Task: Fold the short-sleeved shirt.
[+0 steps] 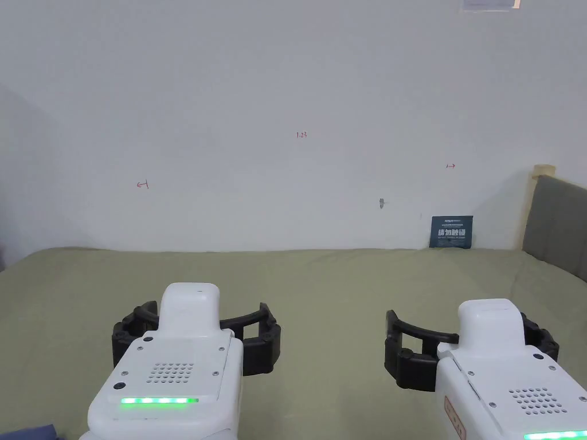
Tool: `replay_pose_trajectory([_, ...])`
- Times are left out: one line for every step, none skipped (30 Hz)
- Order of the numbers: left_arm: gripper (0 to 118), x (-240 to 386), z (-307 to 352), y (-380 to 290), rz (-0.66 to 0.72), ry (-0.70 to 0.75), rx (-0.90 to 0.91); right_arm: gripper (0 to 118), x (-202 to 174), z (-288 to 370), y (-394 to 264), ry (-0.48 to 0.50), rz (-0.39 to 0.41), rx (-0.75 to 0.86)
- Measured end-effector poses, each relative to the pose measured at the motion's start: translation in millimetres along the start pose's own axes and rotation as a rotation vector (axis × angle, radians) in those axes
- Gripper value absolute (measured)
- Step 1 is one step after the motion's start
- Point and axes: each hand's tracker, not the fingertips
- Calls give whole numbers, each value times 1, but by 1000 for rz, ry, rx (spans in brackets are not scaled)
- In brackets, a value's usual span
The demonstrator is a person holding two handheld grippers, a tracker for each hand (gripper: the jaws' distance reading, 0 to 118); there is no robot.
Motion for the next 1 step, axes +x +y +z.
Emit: replay_pose_trajectory([118,0,0,-1,2,8,-1,117,0,0,-1,-1,-2,0])
